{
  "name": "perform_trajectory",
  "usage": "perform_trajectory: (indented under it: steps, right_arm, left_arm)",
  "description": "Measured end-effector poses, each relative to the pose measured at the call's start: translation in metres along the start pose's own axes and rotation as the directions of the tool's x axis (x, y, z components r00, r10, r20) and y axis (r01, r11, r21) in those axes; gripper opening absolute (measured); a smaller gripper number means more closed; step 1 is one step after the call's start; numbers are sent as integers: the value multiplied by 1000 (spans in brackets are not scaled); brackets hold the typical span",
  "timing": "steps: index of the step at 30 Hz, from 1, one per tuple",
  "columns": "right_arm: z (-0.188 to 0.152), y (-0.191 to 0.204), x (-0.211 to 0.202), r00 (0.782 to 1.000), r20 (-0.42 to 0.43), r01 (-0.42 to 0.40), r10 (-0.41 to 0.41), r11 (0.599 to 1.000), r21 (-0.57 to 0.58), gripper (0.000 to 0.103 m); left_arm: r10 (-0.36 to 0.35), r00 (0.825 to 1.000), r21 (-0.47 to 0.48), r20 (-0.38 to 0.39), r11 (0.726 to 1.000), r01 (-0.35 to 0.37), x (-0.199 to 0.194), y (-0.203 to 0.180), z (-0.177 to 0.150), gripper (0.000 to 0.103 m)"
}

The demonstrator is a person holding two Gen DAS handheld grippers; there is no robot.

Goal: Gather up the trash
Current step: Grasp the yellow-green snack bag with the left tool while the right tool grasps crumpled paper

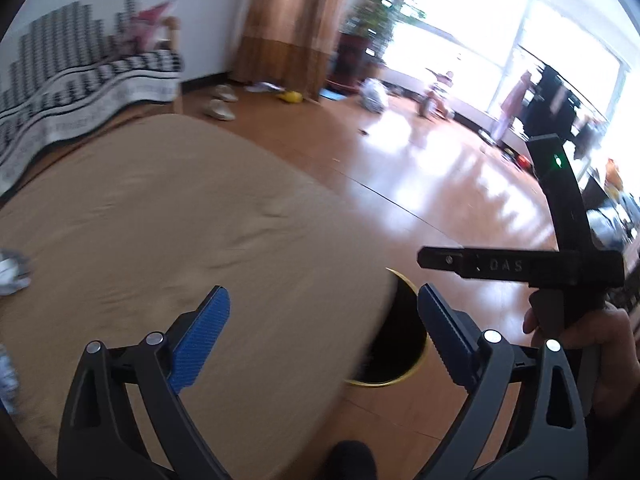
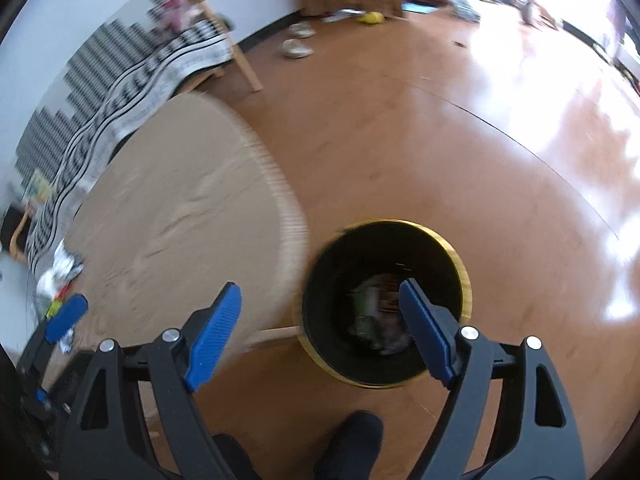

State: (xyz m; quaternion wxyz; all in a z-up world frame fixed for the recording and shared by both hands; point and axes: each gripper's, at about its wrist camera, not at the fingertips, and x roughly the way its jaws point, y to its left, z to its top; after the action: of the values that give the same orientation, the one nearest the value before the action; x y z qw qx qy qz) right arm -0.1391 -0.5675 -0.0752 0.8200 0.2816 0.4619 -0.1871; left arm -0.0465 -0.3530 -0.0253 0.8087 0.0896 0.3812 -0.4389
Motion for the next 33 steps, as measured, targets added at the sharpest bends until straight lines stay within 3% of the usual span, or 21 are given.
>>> perform_trajectory:
  steps: [6, 10, 17, 21, 24, 28, 31, 33]
  right_arm:
    - [-10, 123, 15, 992, -47, -122, 116, 977, -176, 79]
    - [-24, 204, 25, 977, -98, -211, 191, 939, -271, 79]
    - [-59, 339, 54, 929, -232, -362, 290, 843, -397, 78]
    - [-76, 386, 72, 915, -281, -390, 289, 809, -440, 74]
    - [-86, 405, 87, 912, -309, -391, 270, 798, -458, 70]
    - [-93, 425, 106, 908, -338, -391, 248, 793, -467, 64]
    - [-94, 432, 114, 903, -353, -396, 243, 790, -468, 54]
    - [-94, 433, 117, 898, -366, -405, 245, 785, -468, 41]
  left_arm:
    - [170, 985, -135, 32, 977, -164, -59, 101, -12, 93]
    - [282, 958, -236, 45, 935, -264, -108, 179, -30, 93]
    - [414, 910, -365, 26, 851, -377, -179, 282, -76, 92]
    - [453, 892, -396, 7, 820, -413, -201, 316, -99, 92]
    - [453, 891, -418, 3, 810, -411, -211, 336, -113, 92]
    - [450, 893, -393, 2, 822, -413, -210, 341, -119, 93]
    - [439, 898, -374, -2, 833, -408, -205, 339, -121, 92]
    - [431, 903, -360, -4, 841, -403, -199, 335, -122, 92]
